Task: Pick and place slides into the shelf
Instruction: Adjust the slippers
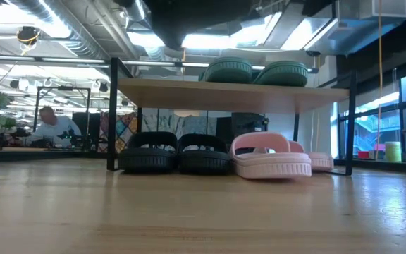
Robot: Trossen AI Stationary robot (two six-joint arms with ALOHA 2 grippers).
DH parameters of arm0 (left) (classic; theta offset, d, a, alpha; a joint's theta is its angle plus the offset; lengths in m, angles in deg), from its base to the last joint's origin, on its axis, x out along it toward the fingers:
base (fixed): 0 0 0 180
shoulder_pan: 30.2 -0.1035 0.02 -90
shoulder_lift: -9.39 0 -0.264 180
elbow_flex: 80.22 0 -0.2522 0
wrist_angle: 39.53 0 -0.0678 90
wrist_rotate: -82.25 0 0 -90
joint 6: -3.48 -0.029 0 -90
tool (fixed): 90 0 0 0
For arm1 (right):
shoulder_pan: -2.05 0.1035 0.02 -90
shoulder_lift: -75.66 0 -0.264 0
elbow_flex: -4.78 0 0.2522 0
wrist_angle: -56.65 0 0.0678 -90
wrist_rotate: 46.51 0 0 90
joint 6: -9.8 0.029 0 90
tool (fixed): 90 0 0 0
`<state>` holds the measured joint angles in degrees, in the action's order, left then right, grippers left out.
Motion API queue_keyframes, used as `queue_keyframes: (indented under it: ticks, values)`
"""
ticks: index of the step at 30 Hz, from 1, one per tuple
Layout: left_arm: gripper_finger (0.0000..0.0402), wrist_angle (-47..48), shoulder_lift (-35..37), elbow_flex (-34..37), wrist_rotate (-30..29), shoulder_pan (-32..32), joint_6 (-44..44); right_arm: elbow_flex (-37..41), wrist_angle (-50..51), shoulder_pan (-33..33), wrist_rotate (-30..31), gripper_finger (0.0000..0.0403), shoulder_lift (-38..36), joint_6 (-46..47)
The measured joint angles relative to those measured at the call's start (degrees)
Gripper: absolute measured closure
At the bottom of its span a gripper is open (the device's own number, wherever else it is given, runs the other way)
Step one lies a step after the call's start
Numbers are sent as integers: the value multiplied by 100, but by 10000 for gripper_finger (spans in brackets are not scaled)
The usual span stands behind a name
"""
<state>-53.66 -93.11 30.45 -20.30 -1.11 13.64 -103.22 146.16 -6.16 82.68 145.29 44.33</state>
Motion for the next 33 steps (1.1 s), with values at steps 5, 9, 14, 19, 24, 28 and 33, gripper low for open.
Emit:
queue_keyframes:
  ticks: [5,9,14,19,24,28,33]
  values:
    - [95,-27,0,0,-3,-187,1,-1,-1298,-1395,-1346,314,90,-922]
    - [95,-30,0,0,-3,-336,2,-1,-2075,-2696,-2979,314,454,-1393]
    - [95,-30,0,0,-34,-486,123,-1,-2506,-3915,-4424,314,1306,-1834]
    - [95,-28,0,0,-53,-508,189,2,-2907,-4460,-5259,314,2281,-2143]
    - [95,-26,-2,0,-51,-508,194,4,-3169,-4778,-6538,314,3108,-1907]
    - [95,15,-2,0,-51,-508,194,4,-3129,-4938,-6700,314,3594,-1830]
    - [95,41,-4,0,-49,-491,187,4,-3021,-4919,-6745,314,3988,-1798]
